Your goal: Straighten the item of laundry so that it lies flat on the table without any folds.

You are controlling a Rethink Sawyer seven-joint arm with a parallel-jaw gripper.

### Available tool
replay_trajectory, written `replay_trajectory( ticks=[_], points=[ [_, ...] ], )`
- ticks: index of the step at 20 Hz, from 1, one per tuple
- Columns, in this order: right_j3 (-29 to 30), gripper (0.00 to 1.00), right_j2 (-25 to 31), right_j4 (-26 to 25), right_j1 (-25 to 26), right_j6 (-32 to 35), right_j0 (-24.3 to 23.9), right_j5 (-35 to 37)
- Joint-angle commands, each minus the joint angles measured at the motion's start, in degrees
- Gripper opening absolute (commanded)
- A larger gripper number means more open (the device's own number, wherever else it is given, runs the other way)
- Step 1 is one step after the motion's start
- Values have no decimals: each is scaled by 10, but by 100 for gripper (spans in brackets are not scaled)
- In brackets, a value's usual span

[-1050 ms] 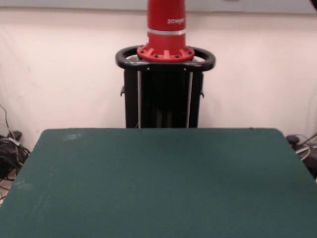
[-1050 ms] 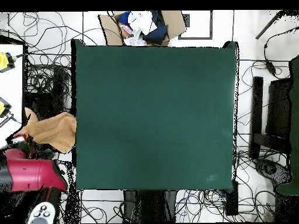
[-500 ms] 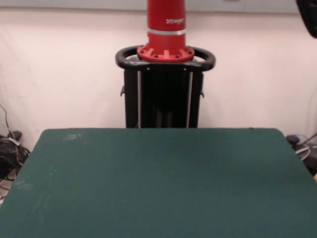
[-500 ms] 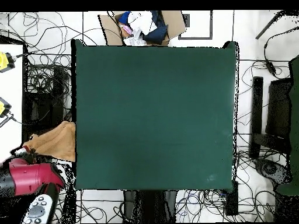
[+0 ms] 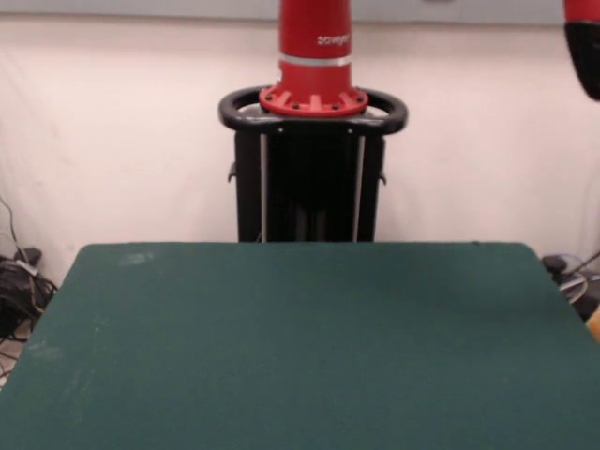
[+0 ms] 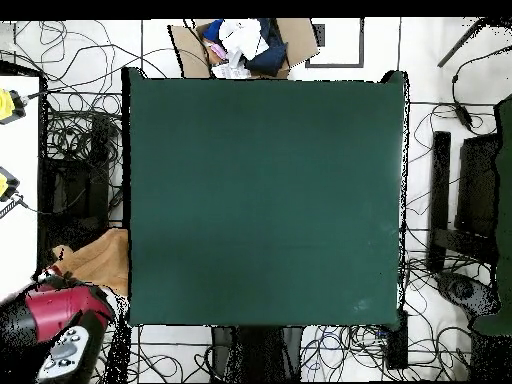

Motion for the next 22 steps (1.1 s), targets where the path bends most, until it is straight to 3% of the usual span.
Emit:
replay_trajectory(
  ticks=[1, 11, 16, 22],
  points=[
    [44, 0, 35, -93, 6, -50, -89, -51],
    [97, 0, 43, -277, -87, -97, -237, 18],
    [131, 0, 75, -320, -158, -113, -306, 78],
    [149, 0, 102, -361, -195, -125, -370, 101]
  ],
)
